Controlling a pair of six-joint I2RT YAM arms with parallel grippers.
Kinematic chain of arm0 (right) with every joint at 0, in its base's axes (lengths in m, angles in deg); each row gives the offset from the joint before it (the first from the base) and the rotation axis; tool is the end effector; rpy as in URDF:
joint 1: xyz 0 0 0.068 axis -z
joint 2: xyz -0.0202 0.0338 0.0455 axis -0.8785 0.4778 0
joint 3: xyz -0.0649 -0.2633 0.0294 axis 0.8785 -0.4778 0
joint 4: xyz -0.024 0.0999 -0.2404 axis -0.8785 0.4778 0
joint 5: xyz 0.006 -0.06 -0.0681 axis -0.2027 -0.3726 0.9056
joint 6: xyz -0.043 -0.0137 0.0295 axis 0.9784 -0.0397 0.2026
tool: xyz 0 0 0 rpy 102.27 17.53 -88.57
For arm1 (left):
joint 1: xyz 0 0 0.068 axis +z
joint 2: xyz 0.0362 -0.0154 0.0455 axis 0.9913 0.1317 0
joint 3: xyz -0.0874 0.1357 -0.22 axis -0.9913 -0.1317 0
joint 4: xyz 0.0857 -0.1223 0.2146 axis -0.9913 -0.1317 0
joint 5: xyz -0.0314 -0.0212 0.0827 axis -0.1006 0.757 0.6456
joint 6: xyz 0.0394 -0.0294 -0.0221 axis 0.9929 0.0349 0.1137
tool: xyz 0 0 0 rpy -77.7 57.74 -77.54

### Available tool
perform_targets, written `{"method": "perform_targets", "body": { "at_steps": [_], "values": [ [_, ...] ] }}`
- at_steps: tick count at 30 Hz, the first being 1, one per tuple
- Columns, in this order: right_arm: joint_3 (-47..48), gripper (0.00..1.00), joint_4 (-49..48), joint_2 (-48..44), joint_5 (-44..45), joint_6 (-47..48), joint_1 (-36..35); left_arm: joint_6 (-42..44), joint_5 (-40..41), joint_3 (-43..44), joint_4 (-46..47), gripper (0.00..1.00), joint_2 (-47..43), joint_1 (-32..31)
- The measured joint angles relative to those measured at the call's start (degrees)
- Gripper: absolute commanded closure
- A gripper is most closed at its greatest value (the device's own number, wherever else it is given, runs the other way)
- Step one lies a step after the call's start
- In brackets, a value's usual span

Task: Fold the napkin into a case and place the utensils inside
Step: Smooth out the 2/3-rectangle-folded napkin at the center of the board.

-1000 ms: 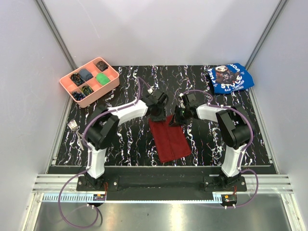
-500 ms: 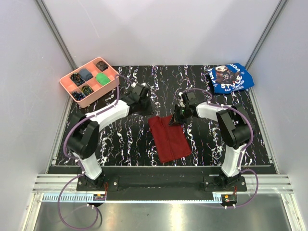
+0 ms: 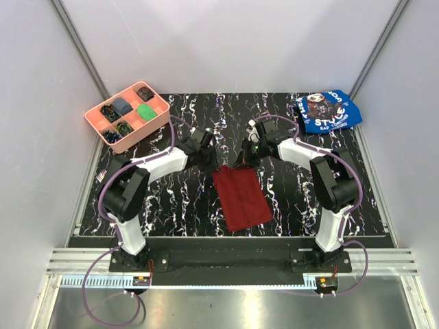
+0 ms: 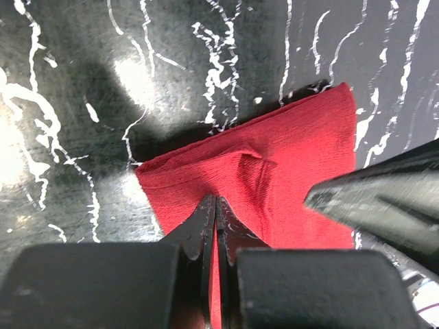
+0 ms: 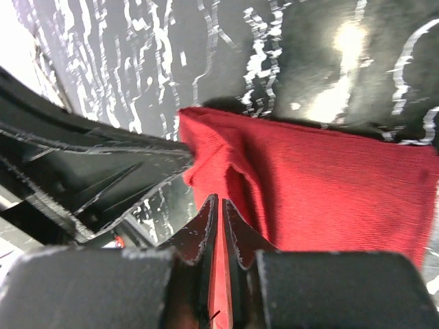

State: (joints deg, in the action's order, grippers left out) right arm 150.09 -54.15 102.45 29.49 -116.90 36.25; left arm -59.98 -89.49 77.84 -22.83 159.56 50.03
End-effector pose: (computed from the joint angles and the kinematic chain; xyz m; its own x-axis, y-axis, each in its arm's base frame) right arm 0.3511 0.1860 0.1744 -0.9556 0.0379 -0.2922 -0.1776 0.7171 0.6740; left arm 0.3136 -0.2049 0.1812 -0.9131 -0.2077 -0.3508 -0.0191 0.8813 -0.4721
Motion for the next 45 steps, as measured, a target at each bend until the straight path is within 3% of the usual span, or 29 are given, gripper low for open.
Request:
{"method": "perform_targets", "body": {
  "at_steps": [22, 31, 38, 45],
  "values": [
    [3.80, 0.89, -1.11, 9.77, -1.75, 1.57, -1.09, -0.22, -0.81, -0.70, 3.26, 1.00, 3.98, 0.00],
    [5.60, 0.82, 1.16, 10.10, 0.90, 5.70, -0.83, 0.61, -1.01, -0.79, 3.52, 0.98, 3.98, 0.00],
    [2.67, 0.71, 5.01, 4.09, 5.75, 7.52, -0.66, 0.28, -2.23, 0.55, 3.06, 0.90, 3.85, 0.00],
    [-4.79, 0.70, 6.40, -5.97, 6.58, 7.08, -2.69, -0.50, -3.52, 1.60, 3.10, 0.90, 3.85, -0.20]
  ]
}}
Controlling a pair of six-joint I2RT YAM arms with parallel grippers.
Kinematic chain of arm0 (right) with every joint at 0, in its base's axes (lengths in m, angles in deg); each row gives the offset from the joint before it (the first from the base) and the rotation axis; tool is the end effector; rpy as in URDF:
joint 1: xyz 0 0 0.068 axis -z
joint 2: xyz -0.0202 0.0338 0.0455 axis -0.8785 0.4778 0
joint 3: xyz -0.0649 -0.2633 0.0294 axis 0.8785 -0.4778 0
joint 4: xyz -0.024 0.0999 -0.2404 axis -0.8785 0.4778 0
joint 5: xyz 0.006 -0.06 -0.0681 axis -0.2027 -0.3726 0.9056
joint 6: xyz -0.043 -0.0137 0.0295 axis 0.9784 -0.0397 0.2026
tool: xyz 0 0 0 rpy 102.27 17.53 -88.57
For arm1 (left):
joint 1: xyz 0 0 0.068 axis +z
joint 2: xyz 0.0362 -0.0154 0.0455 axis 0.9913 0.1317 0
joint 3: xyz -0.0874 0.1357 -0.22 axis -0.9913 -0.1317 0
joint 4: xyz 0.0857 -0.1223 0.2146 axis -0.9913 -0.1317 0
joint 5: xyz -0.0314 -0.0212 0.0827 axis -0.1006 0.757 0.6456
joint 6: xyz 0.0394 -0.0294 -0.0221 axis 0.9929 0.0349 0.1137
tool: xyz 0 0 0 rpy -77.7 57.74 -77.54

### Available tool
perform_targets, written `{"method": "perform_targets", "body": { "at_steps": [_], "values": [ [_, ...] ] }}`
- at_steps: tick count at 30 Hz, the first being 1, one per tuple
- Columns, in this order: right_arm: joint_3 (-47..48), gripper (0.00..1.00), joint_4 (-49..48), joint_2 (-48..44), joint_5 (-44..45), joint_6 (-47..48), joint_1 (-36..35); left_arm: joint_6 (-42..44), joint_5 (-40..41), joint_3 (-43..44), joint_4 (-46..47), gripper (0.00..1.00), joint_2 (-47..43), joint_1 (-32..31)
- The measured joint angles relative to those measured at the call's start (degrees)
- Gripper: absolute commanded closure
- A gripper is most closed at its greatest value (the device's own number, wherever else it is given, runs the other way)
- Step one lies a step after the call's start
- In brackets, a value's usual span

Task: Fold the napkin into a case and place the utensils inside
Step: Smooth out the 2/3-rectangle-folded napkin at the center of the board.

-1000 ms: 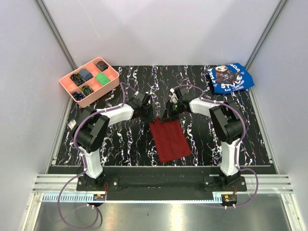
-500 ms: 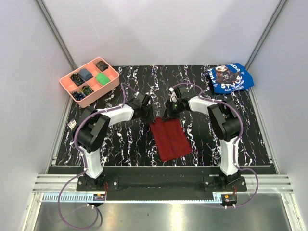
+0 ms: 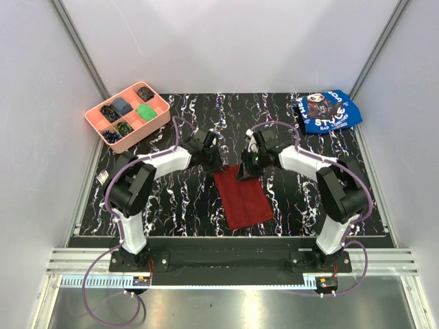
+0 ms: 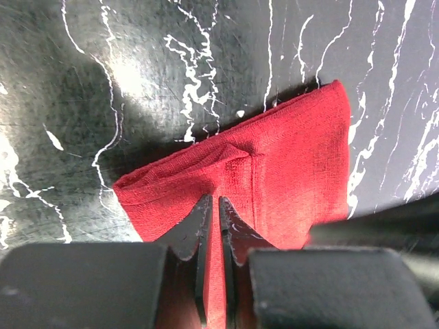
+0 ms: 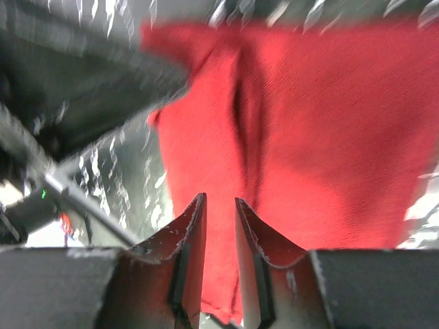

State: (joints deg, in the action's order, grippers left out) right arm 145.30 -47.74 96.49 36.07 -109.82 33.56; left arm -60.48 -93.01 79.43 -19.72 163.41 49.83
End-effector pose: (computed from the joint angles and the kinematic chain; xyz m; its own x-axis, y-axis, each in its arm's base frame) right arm 0.3161 0.1846 0.1795 -0.9414 -0.0783 -0.3281 -0.2573 0.7956 0.5485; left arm 0.3236 -0.2154 0.1687 -0.9258 -0.1960 -0.3232 -0.0001 0.8551 -0.5184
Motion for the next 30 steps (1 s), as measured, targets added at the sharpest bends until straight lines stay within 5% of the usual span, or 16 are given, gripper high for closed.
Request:
{"method": "perform_targets", "body": {
  "at_steps": [13, 21, 30],
  "values": [
    [-22.18, 0.74, -8.92, -9.33, -4.96, -7.50, -5.42, -3.63, -0.70, -9.57, 1.31, 0.90, -10.08, -10.67],
    [-21.86, 0.72, -9.03, -12.22, -3.54, -8.55, -5.25, -8.37, -1.07, -21.24, 3.98, 0.90, -15.34, -19.26],
    [-7.02, 0.73, -9.38, -4.35, -5.53, -7.82, -4.59, -11.28, -1.11, -24.83, 8.13, 0.90, -15.45, -20.50]
  ]
}}
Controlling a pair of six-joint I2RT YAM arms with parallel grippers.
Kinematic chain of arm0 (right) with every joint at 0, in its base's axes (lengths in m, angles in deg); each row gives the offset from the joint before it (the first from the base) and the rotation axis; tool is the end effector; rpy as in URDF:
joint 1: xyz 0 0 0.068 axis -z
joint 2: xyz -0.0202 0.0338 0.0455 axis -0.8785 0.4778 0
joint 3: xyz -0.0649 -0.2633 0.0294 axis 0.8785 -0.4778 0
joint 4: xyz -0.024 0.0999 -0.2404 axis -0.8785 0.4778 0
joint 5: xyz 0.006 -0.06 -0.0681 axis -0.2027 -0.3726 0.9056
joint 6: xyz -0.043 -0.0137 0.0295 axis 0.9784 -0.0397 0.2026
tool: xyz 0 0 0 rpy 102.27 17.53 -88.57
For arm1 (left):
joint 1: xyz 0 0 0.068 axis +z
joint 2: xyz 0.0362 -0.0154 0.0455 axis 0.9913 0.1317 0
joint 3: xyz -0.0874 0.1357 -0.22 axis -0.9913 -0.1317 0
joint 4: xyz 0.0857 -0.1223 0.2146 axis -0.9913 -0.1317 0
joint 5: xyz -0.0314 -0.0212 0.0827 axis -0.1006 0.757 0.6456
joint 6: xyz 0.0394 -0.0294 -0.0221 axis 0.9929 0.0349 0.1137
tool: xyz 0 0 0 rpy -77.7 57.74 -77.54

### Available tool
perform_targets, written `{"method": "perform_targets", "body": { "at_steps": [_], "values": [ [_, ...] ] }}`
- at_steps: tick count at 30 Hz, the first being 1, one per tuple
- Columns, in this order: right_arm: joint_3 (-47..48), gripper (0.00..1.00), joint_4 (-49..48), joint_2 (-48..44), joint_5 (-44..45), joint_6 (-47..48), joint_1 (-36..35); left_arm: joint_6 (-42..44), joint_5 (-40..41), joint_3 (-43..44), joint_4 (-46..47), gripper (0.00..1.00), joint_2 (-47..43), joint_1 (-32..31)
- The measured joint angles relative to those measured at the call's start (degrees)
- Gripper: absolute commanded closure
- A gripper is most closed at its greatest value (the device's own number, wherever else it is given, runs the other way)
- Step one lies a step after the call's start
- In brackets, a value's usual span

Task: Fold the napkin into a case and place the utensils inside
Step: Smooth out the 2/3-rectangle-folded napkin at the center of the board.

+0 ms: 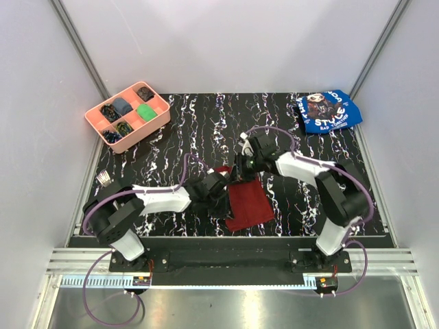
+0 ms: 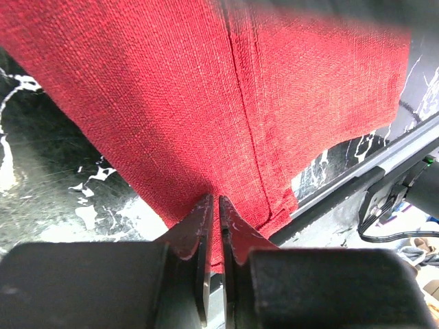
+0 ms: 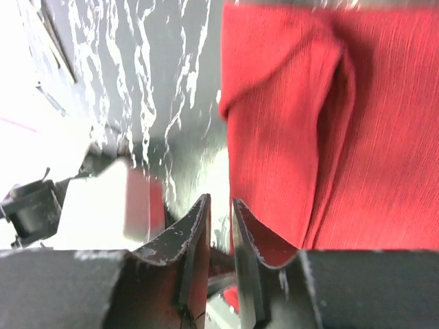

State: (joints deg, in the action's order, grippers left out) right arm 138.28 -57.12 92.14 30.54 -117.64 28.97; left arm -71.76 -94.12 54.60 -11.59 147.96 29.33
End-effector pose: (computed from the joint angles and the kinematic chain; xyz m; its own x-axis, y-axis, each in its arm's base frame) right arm 0.2857 0.2035 0.1810 -0.9481 -0.0635 -0.3116 -0.2669 0.6917 0.6711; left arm 0.1713 -0.2412 0.1433 -0.9817 -0.0062 -0.1905 0.1050 0.8164 -0.5679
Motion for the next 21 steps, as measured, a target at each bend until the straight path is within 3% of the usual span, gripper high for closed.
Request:
{"method": "perform_targets", "body": {
  "at_steps": [8, 14, 21],
  "values": [
    [7.85, 0.73, 1.16, 11.74, -0.46, 3.69, 4.94, -0.31, 0.68, -0.20, 0.42, 0.80, -1.18, -0.63],
    [12.24, 0.73, 2.86, 13.84, -0.20, 6.21, 6.58, -1.01, 0.79, -0.42, 0.48, 0.81, -4.72, -0.92],
    [15.82, 0.75, 3.13, 17.86, -0.20, 6.64, 6.82, -3.02, -0.48, -3.06, 2.95, 0.83, -2.03, -2.08]
  ]
}}
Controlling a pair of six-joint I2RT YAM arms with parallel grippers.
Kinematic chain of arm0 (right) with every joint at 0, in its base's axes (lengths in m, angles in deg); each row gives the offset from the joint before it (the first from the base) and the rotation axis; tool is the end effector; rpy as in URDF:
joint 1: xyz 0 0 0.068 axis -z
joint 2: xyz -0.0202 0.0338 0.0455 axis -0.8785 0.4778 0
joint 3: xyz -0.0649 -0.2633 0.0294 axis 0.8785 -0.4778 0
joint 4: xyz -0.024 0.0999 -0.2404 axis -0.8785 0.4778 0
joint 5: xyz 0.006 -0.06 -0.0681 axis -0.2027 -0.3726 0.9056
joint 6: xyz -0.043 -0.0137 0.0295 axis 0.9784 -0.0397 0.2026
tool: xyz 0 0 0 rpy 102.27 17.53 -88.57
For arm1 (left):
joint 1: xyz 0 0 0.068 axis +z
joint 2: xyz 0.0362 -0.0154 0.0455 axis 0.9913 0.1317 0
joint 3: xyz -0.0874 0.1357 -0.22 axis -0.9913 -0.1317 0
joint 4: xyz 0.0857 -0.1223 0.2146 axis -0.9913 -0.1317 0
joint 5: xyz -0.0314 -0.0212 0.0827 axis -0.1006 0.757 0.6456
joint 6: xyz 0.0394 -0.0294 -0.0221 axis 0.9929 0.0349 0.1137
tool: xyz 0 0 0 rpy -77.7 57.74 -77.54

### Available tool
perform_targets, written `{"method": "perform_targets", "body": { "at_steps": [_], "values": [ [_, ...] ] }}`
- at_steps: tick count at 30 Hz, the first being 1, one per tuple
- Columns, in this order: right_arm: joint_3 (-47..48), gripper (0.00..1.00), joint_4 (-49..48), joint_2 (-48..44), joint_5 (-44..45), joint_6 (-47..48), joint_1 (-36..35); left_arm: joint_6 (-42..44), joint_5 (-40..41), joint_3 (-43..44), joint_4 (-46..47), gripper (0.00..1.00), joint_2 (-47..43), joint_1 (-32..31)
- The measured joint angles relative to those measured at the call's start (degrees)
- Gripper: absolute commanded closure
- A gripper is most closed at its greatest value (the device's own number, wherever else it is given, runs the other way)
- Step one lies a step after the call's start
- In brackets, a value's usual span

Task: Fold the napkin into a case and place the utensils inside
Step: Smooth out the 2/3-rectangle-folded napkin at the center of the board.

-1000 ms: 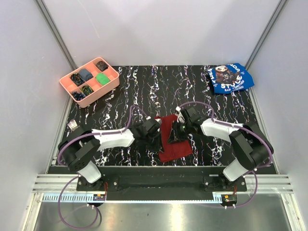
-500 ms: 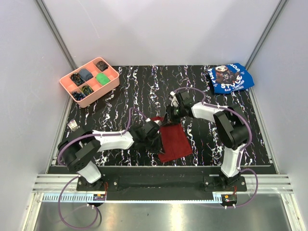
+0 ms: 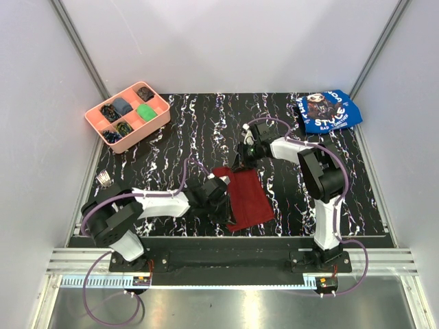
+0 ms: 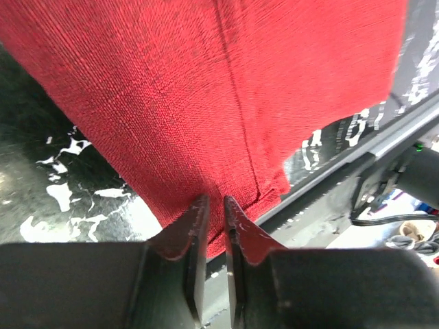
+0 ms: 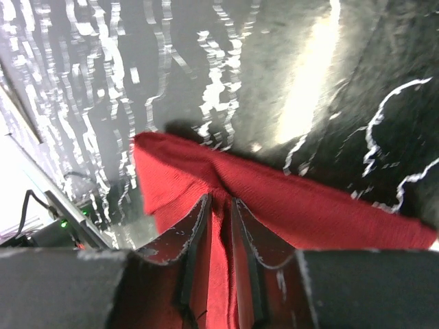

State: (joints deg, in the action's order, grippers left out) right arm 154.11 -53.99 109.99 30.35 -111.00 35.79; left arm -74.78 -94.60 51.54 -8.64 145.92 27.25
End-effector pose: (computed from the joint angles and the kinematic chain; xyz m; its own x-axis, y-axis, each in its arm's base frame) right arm 0.3676 0.1970 0.1431 -0.9500 -0.0484 -0.3086 -0.2411 0.7418 0.6257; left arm 0.1570 -0.2399 0.1420 -0.9848 -0.0138 -0.1733 0.0947 0.7934 -0.6012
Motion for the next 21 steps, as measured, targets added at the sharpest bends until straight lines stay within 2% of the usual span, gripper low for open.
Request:
{"method": "perform_targets", "body": {
  "at_steps": [4, 13, 21],
  "values": [
    [1.16, 0.93, 0.42, 2.69, -0.33, -0.17, 0.37, -0.59, -0.17, -0.04, 1.40, 0.83, 1.27, -0.96],
    [3.10, 0.97, 1.57, 4.13, -0.92, -0.28, 0.61, -0.72, 0.76, -0.50, 1.09, 0.79, -0.70, -2.34],
    [3.21, 0.99, 1.62, 4.13, -0.81, -0.26, 0.66, -1.20, 1.20, -0.76, -0.85, 0.84, -6.95, -2.89]
  ]
}}
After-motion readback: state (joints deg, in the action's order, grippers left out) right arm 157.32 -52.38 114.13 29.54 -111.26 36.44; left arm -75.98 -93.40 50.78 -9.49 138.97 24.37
